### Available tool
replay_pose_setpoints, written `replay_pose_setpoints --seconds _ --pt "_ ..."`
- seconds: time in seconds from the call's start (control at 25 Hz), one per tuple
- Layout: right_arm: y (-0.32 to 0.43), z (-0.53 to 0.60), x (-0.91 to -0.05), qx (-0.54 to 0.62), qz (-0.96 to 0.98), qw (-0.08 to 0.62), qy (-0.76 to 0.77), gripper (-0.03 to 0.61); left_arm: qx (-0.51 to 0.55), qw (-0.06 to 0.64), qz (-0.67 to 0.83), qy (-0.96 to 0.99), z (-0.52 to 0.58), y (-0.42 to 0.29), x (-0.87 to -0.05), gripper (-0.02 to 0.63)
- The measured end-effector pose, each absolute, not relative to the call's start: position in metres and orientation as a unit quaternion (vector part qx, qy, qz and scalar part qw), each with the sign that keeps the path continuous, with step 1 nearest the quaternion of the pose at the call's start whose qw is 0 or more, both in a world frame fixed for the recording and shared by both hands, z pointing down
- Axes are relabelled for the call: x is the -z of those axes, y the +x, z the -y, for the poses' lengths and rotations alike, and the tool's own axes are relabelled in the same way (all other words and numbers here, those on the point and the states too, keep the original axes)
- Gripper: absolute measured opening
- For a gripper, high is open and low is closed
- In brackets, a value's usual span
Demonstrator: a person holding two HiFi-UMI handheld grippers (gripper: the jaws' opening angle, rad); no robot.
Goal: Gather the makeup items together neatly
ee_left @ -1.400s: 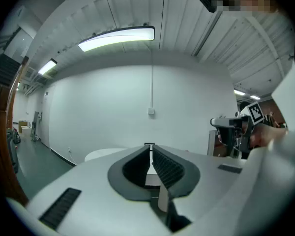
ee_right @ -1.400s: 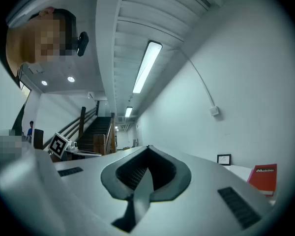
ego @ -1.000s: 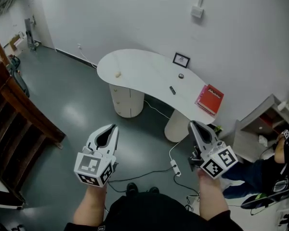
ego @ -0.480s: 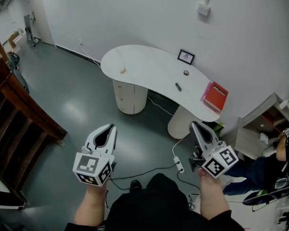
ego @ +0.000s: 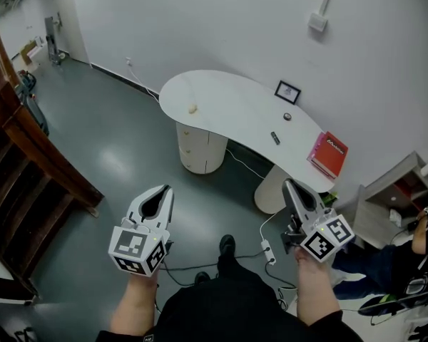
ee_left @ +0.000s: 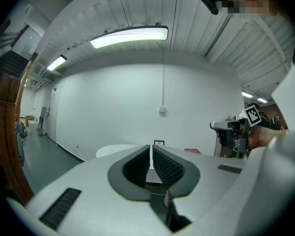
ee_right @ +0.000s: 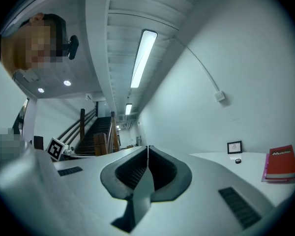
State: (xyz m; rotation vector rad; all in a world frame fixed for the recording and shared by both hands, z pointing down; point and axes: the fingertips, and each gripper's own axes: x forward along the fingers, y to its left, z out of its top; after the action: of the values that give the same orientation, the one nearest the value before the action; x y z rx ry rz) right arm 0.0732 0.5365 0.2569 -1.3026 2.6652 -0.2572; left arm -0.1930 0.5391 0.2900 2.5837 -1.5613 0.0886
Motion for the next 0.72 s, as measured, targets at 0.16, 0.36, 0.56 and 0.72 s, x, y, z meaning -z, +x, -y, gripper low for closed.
replay_pose_setpoints --seconds 0.16,0.36,0.56,0.72 --pt "0.068 -0.51 -0.261 0.097 -0.896 0.085 -0.425 0.035 -0.034 0.066 0.52 0.851 -0.518 -0.195 -0.293 0.026" --pt "0.083 -0.469 -0.269 0.103 -0.895 0.078 -0.427 0.035 -0.04 0.074 0.518 0.851 -0.475 -0.179 -0.3 0.026" --pt "0.111 -0.421 -0.273 0.109 -0.892 0.079 -0.431 0.035 -0.049 0.078 0.511 0.855 -0.425 -0.151 -0.301 0.026" --pt "0.137 -0.38 -0.275 0.117 -0.893 0.086 -0.426 0.035 -0.055 0.078 0.515 0.852 -0.386 -0.13 -0.298 0.026"
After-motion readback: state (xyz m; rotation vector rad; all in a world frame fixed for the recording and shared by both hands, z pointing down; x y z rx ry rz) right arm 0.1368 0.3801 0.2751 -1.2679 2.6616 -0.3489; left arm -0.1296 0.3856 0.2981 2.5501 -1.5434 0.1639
